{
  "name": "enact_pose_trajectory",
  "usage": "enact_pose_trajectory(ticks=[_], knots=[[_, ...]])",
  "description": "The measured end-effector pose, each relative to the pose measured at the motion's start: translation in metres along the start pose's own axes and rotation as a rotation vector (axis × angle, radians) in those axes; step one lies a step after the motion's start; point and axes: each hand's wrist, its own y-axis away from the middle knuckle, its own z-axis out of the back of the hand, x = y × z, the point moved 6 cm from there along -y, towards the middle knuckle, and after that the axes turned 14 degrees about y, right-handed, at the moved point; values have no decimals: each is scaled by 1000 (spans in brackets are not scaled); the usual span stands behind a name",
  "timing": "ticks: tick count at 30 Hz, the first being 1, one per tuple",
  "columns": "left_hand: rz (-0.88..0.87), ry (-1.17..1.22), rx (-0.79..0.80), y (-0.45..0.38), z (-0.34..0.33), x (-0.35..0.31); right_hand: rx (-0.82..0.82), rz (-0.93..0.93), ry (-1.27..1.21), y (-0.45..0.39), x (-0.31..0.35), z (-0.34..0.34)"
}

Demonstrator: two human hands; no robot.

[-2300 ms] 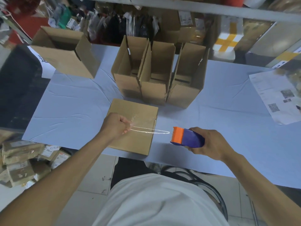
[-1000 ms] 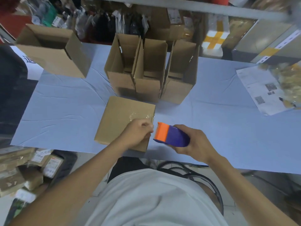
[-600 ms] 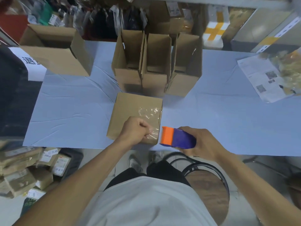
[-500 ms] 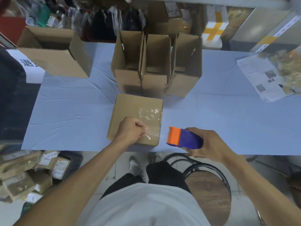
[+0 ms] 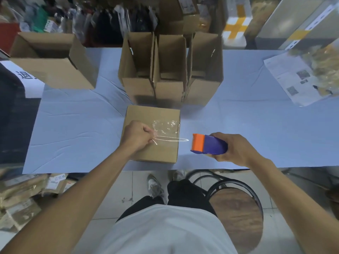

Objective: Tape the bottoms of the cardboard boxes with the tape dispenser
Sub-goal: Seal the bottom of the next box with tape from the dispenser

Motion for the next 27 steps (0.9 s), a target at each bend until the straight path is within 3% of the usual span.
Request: enact_pose_trajectory(ticks=[3, 8, 11, 18, 22, 24, 27], knots=[[-1, -121, 28, -1, -5, 2, 48, 9, 60, -7, -2, -5], [-26, -692, -24, -11, -14, -23, 121, 28, 96, -18, 3, -22], [1, -839, -23, -19, -11, -28, 147, 15, 115, -22, 4, -25], [3, -789, 54, -24, -11, -21, 248, -99, 107, -46, 25, -25], [-3, -704, 77, -24, -7, -15, 314, -118, 345, -39, 19, -31], [-65, -654, 71, -24, -5, -12, 234, -167, 258, -32, 9, -33], [-178, -506, 62, -18, -7, -6, -39, -263, 179, -29, -8, -19]])
